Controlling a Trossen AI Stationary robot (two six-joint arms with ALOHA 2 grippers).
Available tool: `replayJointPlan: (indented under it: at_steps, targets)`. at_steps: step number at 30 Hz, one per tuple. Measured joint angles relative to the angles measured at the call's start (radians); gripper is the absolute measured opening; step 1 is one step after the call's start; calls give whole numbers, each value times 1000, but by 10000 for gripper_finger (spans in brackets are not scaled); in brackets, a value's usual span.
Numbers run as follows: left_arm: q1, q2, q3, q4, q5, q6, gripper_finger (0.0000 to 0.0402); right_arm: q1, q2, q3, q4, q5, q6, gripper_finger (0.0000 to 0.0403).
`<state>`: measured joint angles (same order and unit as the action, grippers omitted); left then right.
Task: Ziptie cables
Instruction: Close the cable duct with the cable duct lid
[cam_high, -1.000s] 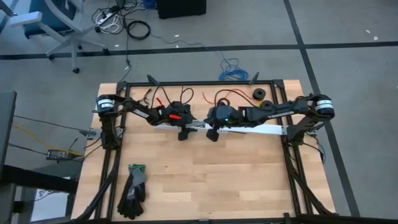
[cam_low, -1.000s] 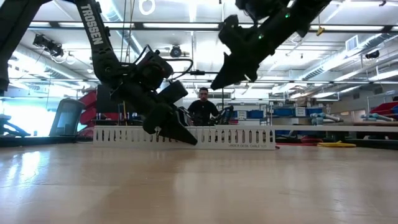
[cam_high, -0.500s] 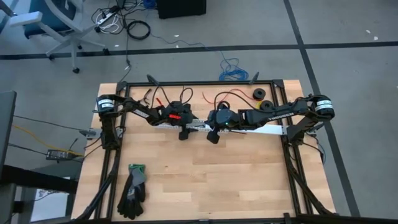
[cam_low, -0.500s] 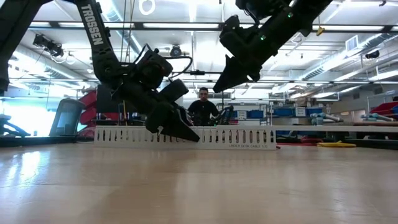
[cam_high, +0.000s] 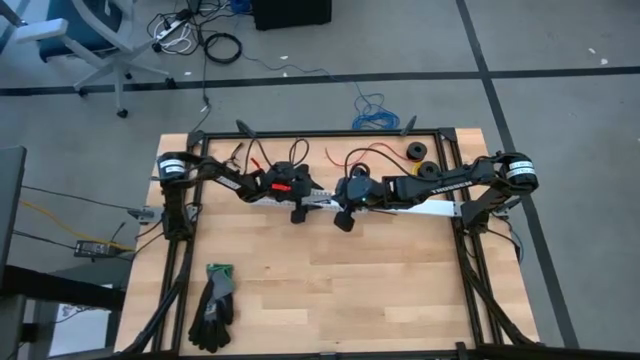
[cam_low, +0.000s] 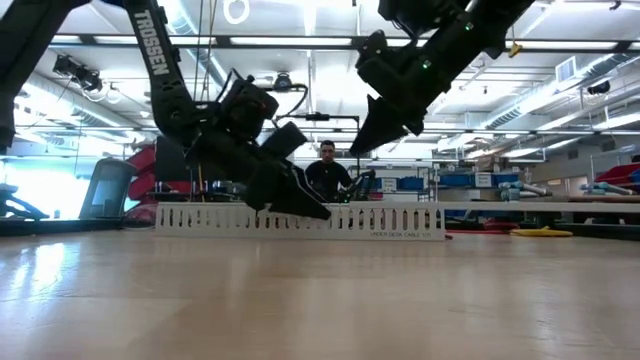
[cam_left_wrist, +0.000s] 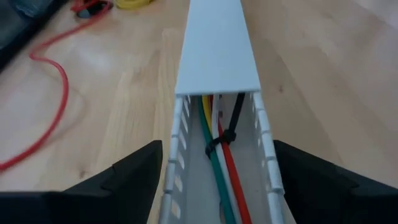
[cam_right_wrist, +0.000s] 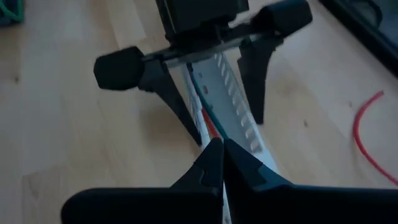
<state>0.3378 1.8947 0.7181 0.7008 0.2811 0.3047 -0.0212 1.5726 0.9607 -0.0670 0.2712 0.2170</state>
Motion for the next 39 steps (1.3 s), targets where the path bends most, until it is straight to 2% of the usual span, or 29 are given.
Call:
replayJointPlan:
  at_steps: [6, 12, 19, 22, 26, 28, 31, 34, 36, 39]
  targets:
    - [-6, 75, 58, 7, 4, -29, 305, 8, 0, 0, -29, 14, 27, 0]
    - [-7, 82, 82, -4, 2, -28, 303, 17, 0, 1, -62, 14, 45, 0]
    - [-7, 82, 83, -13, 4, -25, 264, 18, 0, 1, -86, 19, 61, 0]
    - [-7, 82, 83, -13, 4, -25, 250, 18, 0, 1, -139, 53, 103, 0]
    - [-7, 82, 83, -12, 4, -28, 246, 13, 0, 1, -297, 133, 245, 0]
    - [-7, 82, 83, -12, 4, -29, 246, -7, 16, 1, -321, 108, 294, 0]
    - [-8, 82, 83, -13, 3, -29, 246, -60, 92, 2, -219, -35, 282, 0]
    - [-10, 82, 82, -15, 6, -49, 246, -119, 206, 7, 7, -185, 215, 0]
    - [-12, 82, 82, -18, 3, -54, 246, -134, 257, 6, 171, -196, 146, 0]
    - [-13, 82, 83, -21, -1, -55, 246, -111, 266, -1, 309, -80, 35, 0]
